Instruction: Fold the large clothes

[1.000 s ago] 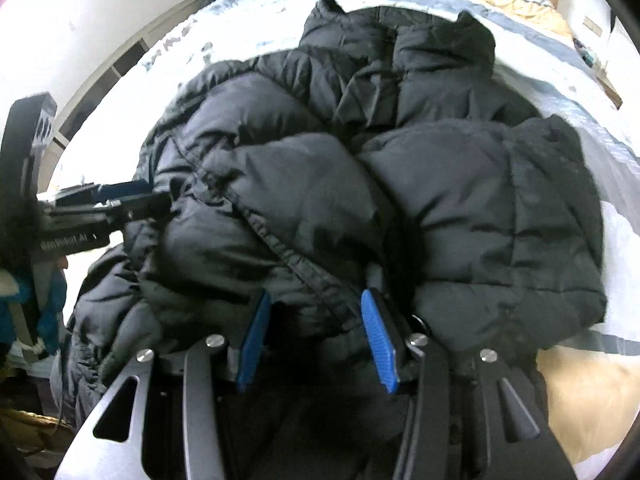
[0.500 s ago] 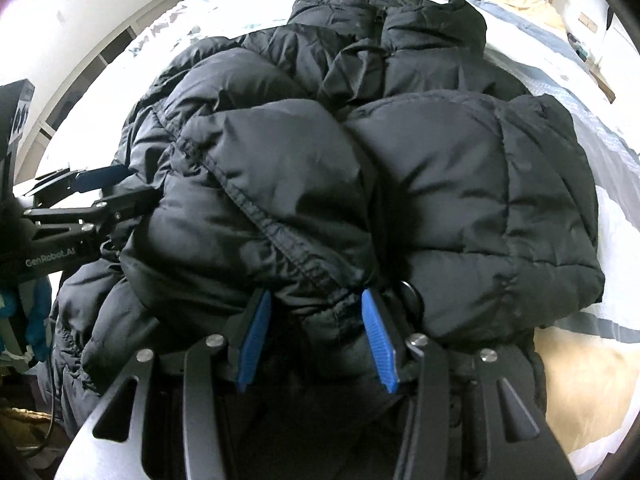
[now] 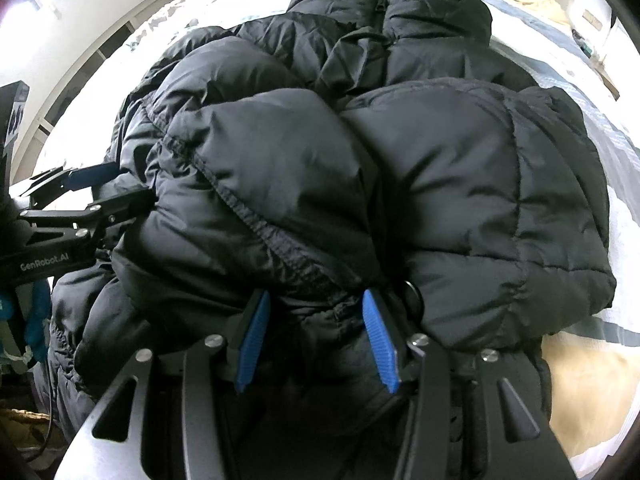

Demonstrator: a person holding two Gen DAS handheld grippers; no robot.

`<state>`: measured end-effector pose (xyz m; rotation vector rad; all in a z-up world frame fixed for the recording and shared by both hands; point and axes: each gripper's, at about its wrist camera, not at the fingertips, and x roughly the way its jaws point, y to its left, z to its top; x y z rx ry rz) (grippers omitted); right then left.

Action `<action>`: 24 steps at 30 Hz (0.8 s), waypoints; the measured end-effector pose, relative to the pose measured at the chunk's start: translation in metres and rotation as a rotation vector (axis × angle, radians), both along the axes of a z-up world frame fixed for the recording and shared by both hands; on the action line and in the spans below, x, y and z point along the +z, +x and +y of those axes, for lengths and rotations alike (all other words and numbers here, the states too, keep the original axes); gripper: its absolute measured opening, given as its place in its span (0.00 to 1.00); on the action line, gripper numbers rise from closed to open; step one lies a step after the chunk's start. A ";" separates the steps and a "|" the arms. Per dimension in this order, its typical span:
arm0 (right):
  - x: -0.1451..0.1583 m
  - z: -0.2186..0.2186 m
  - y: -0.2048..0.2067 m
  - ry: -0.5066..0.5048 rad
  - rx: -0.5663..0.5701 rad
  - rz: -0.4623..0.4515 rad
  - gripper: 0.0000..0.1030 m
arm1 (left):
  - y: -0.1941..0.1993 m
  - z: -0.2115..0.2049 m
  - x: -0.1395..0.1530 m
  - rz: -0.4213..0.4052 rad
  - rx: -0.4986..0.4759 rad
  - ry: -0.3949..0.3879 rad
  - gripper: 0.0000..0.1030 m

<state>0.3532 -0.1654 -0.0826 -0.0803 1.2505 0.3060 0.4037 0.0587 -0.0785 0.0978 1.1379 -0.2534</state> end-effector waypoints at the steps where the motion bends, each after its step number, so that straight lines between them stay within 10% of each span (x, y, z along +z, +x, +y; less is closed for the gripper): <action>1: 0.000 0.000 0.001 0.001 0.002 0.001 0.45 | 0.000 0.000 0.000 0.001 0.002 0.001 0.79; 24: 0.038 -0.052 0.003 0.051 -0.007 -0.015 0.45 | 0.035 0.023 0.057 -0.028 0.065 -0.019 0.80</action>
